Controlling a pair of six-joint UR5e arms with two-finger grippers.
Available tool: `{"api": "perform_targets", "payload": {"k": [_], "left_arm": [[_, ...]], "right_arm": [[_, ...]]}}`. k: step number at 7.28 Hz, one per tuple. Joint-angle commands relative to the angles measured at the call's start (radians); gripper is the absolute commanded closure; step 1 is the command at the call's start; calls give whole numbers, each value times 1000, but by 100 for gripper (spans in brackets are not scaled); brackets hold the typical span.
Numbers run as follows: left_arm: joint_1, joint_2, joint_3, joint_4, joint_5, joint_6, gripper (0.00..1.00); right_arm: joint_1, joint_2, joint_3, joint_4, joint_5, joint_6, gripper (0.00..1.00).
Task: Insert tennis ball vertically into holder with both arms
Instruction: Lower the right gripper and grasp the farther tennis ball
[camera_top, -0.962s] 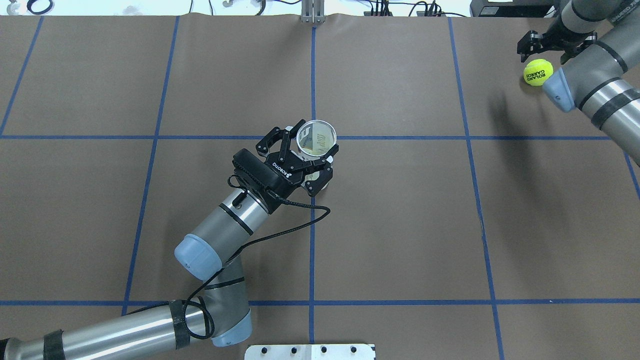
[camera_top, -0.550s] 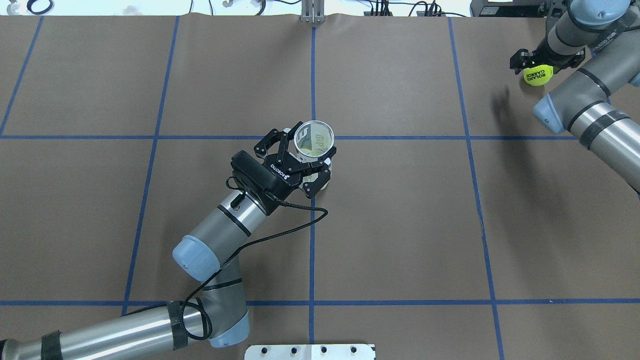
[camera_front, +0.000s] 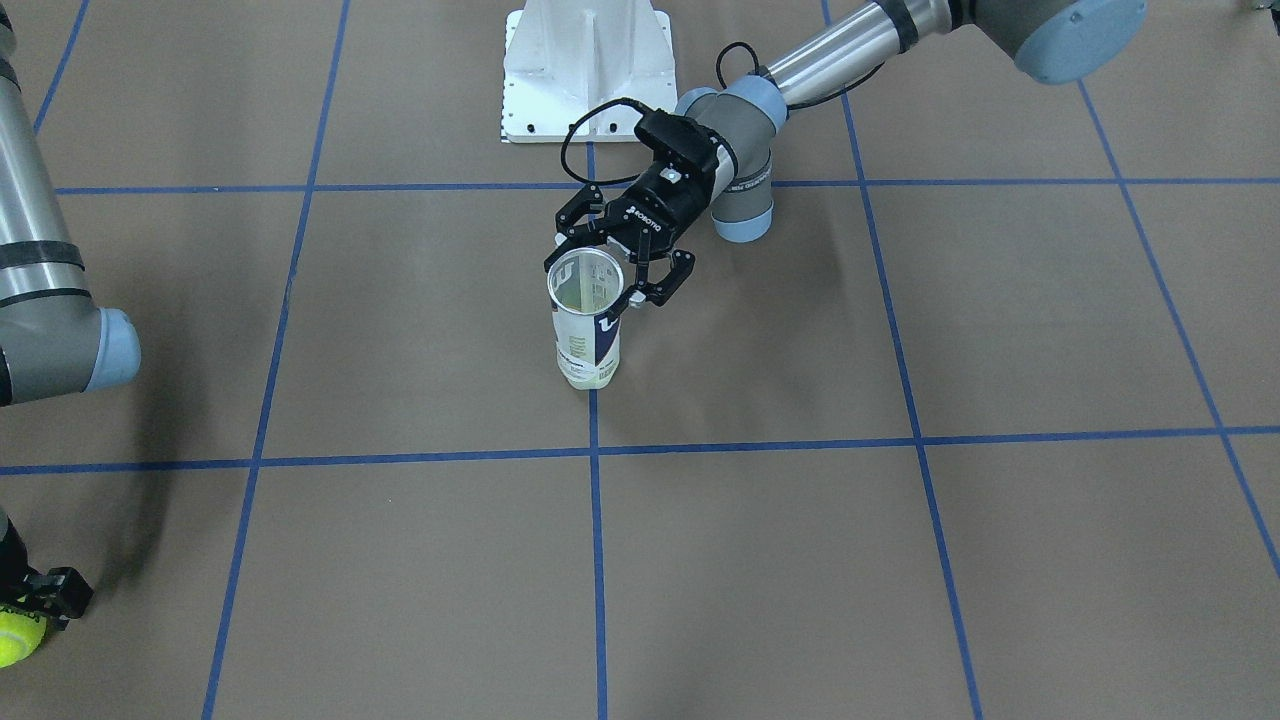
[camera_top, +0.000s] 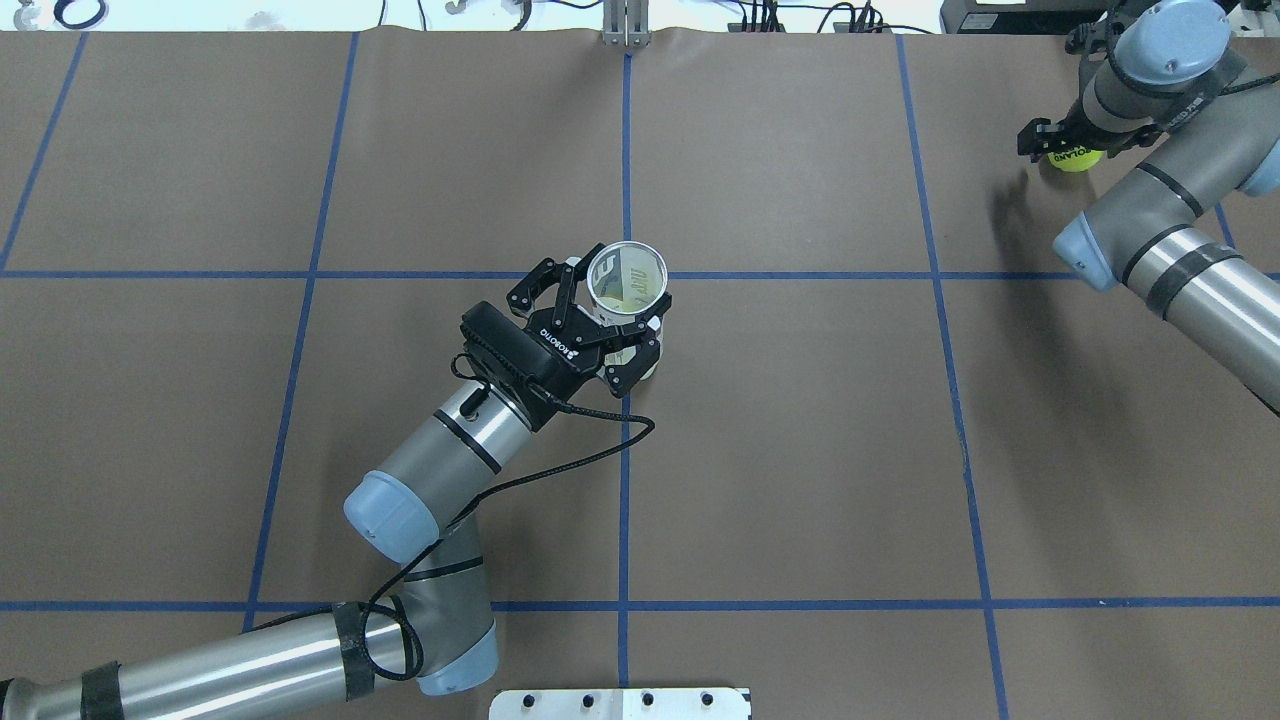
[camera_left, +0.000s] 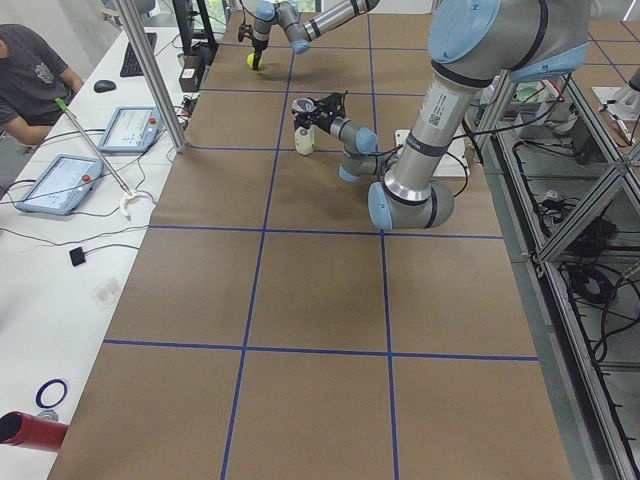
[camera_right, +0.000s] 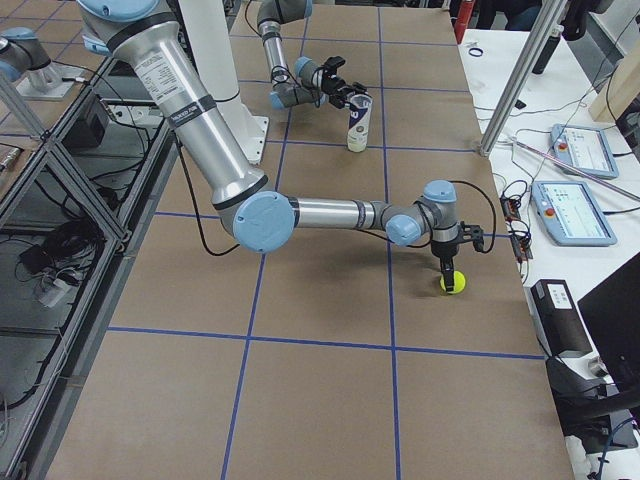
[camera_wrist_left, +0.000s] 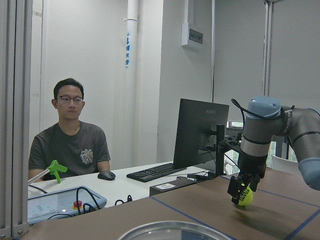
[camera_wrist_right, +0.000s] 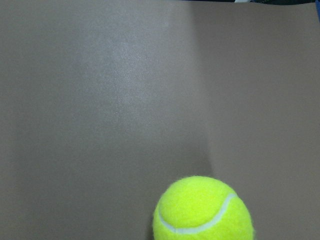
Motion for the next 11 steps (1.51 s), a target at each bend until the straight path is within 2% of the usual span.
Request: {"api": "perform_targets", "payload": {"k": [1,2,3,4,5,6,7,8,9,11], "left_arm": [[0,0,0,0,0,0,14],[-1,2,0,0,0,0,14],[-2,0,0,0,0,1,14],[0,0,-3,0,0,2,14],[0,0,-3,0,0,2,14],[0,0,-2,0,0,3,14],[0,0,-2,1,0,3,14],[-1,2,-2,1,2,3,14],[0,2,0,1,2,3,14],[2,2,0,1,3,3,14]], "right_arm": [[-2,7,-9,1,-44,1,0],[-2,10,-9,3,-47,3,1],[-2,11,-7,3,-49,4,20],[-2,11,-9,3,-56,7,69],[-2,13,-9,3,-55,9,100],[0,13,5,3,-50,9,100],[7,19,63,-6,-37,10,100],[17,14,165,-98,35,13,100],[20,4,328,-253,110,53,100],[8,1,661,-545,312,261,100]]}}
